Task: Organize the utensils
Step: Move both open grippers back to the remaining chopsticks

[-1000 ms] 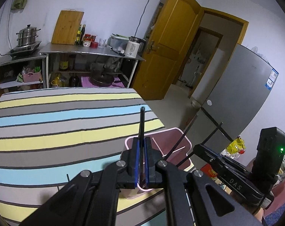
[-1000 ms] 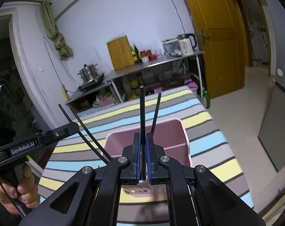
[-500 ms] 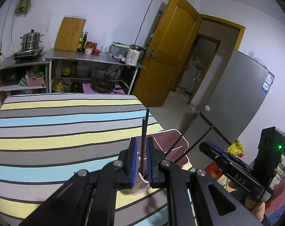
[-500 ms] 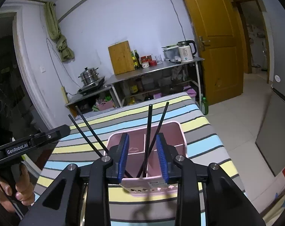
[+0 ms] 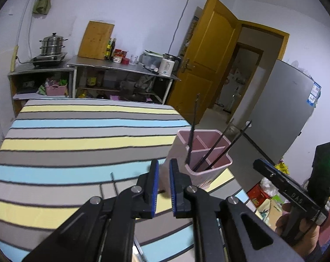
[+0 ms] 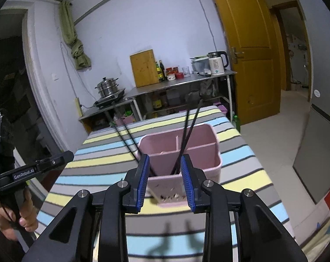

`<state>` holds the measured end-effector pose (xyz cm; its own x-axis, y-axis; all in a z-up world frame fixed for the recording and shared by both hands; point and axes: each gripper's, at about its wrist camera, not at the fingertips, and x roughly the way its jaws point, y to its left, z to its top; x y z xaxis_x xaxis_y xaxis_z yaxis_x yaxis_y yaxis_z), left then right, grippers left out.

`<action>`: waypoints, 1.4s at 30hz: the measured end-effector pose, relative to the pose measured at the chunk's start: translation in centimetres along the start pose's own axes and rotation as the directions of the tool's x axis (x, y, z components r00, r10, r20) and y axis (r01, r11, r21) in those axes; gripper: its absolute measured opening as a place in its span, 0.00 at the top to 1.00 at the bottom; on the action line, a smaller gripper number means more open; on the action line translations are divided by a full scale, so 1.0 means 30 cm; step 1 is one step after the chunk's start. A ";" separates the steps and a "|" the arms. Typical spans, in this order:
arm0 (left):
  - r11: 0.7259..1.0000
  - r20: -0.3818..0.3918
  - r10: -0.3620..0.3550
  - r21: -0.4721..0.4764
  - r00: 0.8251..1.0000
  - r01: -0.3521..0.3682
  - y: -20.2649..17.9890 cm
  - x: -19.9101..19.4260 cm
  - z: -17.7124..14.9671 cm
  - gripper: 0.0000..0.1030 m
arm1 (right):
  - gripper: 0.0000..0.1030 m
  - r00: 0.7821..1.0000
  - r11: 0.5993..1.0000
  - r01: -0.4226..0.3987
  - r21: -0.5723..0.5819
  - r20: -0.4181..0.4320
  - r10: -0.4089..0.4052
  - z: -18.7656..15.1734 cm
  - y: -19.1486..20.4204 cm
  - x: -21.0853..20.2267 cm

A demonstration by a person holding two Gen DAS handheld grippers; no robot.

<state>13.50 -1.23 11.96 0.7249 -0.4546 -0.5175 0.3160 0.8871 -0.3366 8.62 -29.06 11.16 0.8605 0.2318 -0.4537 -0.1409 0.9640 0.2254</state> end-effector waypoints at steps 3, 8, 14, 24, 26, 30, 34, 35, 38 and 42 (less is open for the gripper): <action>1.000 -0.001 0.020 -0.004 1.000 -0.020 0.026 -0.016 -0.043 0.90 | 0.70 1.000 1.000 -0.008 -0.027 -0.012 0.007 -0.040 0.032 -0.007; 0.998 -0.013 0.060 -0.002 0.998 -0.060 0.069 -0.035 -0.120 0.90 | 0.70 0.998 0.998 -0.042 -0.043 -0.046 0.040 -0.106 0.069 -0.004; 0.996 -0.039 0.086 -0.024 0.996 -0.087 0.119 -0.040 -0.201 0.90 | 0.70 0.992 0.997 -0.063 -0.049 -0.109 0.057 -0.196 0.101 0.022; 0.987 -0.118 0.140 -0.065 0.983 -0.148 0.205 0.014 -0.296 0.86 | 0.70 0.978 0.993 -0.106 -0.051 -0.186 0.095 -0.267 0.150 0.075; 0.984 -0.137 0.155 -0.068 0.978 -0.165 0.218 0.034 -0.314 0.86 | 0.70 0.975 0.992 -0.113 -0.054 -0.197 0.100 -0.277 0.160 0.086; 0.980 -0.182 0.163 -0.083 0.970 -0.180 0.243 0.088 -0.349 0.86 | 0.70 0.969 0.991 -0.124 -0.059 -0.221 0.108 -0.292 0.174 0.109; 0.977 -0.209 0.172 -0.091 0.963 -0.194 0.263 0.140 -0.367 0.86 | 0.70 0.964 0.990 -0.131 -0.060 -0.241 0.113 -0.304 0.183 0.137; 0.976 -0.215 0.177 -0.091 0.960 -0.200 0.268 0.152 -0.370 0.86 | 0.70 0.963 0.989 -0.132 -0.060 -0.246 0.113 -0.306 0.184 0.143; 0.974 -0.230 0.179 -0.097 0.957 -0.206 0.287 0.185 -0.373 0.86 | 0.70 0.958 0.988 -0.139 -0.065 -0.262 0.118 -0.317 0.195 0.163; 0.972 -0.245 0.184 -0.099 0.952 -0.214 0.297 0.225 -0.375 0.86 | 0.70 0.951 0.986 -0.152 -0.069 -0.281 0.127 -0.328 0.208 0.187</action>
<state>14.33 2.69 -3.38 0.5986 -0.2888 -0.7472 0.0918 0.9513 -0.2942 7.76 -20.47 1.54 0.6630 0.3792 -0.6455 -0.3029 0.9244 0.2319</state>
